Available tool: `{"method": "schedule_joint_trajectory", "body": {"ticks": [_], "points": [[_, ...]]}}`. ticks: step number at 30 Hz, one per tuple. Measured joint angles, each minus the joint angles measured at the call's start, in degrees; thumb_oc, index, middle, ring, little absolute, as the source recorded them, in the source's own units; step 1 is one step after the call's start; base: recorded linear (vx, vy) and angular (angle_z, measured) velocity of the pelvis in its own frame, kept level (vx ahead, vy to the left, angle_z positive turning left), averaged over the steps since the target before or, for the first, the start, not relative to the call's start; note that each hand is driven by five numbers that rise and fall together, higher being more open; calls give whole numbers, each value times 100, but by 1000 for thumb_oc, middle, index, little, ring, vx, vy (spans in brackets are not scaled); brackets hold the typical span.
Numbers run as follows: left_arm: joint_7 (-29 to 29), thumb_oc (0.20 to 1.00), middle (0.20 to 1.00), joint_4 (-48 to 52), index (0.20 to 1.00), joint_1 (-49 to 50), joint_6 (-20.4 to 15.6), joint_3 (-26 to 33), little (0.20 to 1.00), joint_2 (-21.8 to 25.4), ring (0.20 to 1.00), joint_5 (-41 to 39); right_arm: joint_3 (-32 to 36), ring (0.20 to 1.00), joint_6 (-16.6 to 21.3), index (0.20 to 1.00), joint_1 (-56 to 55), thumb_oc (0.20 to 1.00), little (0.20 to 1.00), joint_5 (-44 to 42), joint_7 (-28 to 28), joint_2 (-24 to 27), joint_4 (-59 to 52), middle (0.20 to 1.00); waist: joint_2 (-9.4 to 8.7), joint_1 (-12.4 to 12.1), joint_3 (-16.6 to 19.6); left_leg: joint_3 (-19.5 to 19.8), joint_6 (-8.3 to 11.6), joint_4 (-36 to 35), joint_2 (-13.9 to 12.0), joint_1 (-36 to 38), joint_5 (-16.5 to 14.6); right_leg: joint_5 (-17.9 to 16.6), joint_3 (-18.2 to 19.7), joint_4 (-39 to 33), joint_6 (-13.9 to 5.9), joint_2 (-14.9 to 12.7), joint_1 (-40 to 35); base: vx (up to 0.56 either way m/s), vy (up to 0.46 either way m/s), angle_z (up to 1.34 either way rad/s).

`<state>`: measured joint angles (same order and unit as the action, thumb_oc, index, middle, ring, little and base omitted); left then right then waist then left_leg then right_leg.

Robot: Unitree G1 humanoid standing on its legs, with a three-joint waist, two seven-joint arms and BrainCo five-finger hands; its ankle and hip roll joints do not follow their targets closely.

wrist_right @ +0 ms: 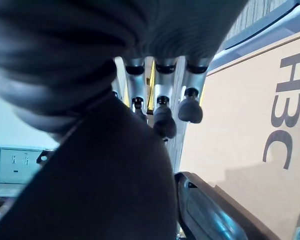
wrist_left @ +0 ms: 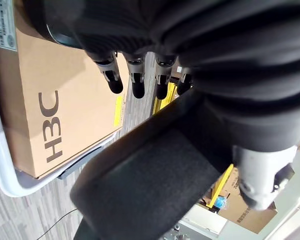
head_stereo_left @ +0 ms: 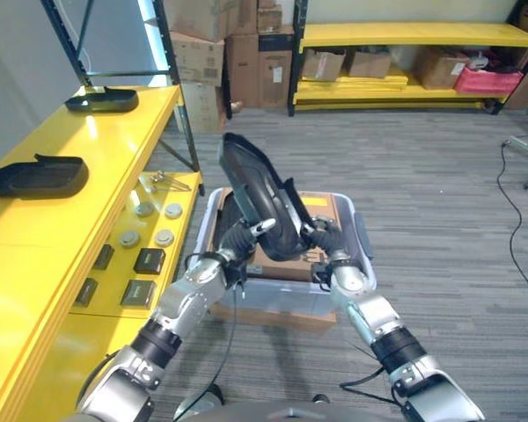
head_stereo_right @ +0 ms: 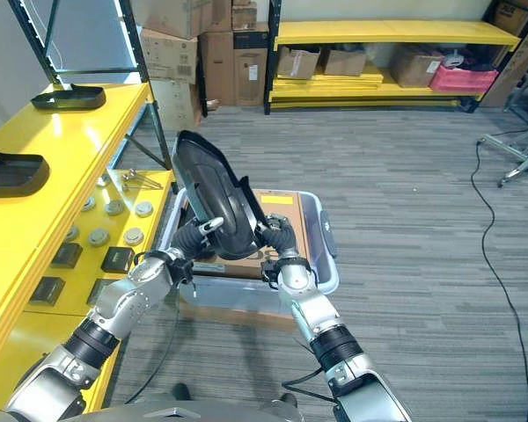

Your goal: Move parts from the plastic box to the shelf.

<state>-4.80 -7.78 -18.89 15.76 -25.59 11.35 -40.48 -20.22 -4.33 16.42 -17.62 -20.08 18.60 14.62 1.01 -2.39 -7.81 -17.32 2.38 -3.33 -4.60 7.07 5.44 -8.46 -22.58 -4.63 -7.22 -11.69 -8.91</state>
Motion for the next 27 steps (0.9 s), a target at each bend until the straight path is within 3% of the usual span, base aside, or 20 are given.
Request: {"method": "schedule_joint_trajectory", "body": {"ticks": [1,10,27], "points": [[17,200,200,-1,200,0,0,-47,200,1,200,20,0,200,-1,200,0,200,200,0,0,-11,0,200,0,14,0,0,0,-1,0,0,0,0,2,0,0,0,1,0,0,0],[-38,200,200,-74,200,0,68,-215,200,49,200,141,27,200,-94,200,1,200,200,-1,-73,54,-1,200,-2,114,-1,-15,0,-1,-2,5,0,-2,17,0,-2,1,9,0,0,0],[-141,200,200,-104,200,0,157,-274,200,158,200,206,10,200,-115,200,2,200,200,-53,-196,30,-2,200,-3,87,0,-21,1,0,0,9,2,-10,17,0,-3,0,5,0,0,0]]}}
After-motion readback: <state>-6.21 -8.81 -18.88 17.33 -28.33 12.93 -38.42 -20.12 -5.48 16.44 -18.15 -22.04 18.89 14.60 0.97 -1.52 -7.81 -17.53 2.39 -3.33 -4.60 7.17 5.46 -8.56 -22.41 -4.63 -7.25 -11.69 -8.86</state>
